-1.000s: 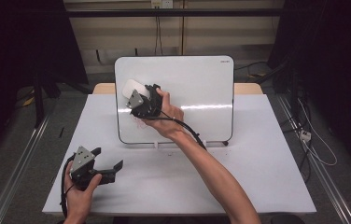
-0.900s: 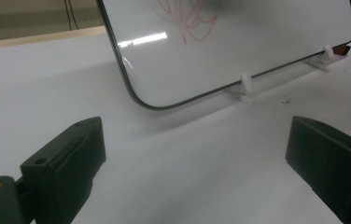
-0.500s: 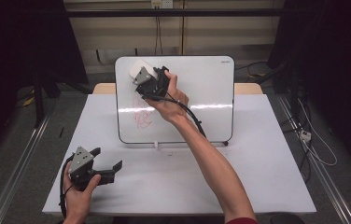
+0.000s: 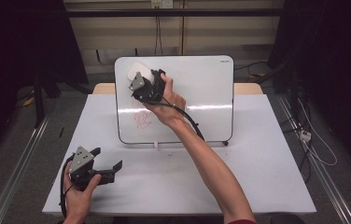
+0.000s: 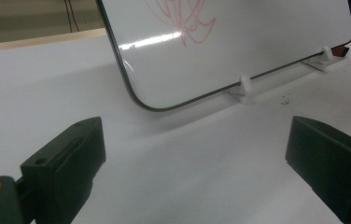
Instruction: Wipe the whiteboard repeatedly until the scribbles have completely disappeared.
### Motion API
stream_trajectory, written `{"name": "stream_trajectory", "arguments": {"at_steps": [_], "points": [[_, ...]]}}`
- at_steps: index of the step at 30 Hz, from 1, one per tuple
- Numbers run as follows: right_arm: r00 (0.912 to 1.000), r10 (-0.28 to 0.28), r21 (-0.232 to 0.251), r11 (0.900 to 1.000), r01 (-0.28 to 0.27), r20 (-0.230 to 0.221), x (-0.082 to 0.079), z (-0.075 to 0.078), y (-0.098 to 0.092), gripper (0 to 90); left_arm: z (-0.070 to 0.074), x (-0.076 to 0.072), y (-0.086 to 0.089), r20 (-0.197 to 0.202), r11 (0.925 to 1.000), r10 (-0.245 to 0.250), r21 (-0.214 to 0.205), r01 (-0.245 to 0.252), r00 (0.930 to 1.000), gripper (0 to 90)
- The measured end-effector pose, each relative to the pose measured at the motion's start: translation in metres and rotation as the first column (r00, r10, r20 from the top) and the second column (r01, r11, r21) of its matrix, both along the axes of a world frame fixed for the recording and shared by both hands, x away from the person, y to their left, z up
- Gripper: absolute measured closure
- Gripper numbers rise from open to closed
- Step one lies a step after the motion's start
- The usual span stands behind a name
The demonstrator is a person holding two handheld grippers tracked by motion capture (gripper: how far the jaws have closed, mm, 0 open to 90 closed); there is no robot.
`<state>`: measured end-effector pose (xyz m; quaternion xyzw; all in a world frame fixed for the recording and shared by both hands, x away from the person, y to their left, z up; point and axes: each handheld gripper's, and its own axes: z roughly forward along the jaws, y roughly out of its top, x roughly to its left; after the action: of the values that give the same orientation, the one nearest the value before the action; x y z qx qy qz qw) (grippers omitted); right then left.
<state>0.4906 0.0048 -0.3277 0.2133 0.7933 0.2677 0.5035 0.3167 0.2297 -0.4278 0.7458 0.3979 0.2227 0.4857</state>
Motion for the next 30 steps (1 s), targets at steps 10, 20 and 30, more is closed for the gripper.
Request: {"name": "stream_trajectory", "arguments": {"at_steps": [10,20,30], "points": [[0.9978,0.065,-0.05,0.9966,-0.066,-0.011,-0.015,-0.021,0.009,31.2,0.0,0.0,-0.001,0.001,1.0,-0.004,0.007,0.004,1.0,4.7],[0.9916,0.121,-0.085,0.9886,-0.125,-0.045,-0.032,-0.034,0.011,31.8,-0.001,0.001,-0.001,-0.005,1.0,-0.003,0.007,0.003,1.0,4.8],[0.9938,0.102,-0.055,0.9931,-0.104,-0.046,-0.022,-0.025,0.004,31.7,-0.001,0.001,0.0,-0.004,1.0,0.0,0.008,0.0,1.0,4.7]]}}
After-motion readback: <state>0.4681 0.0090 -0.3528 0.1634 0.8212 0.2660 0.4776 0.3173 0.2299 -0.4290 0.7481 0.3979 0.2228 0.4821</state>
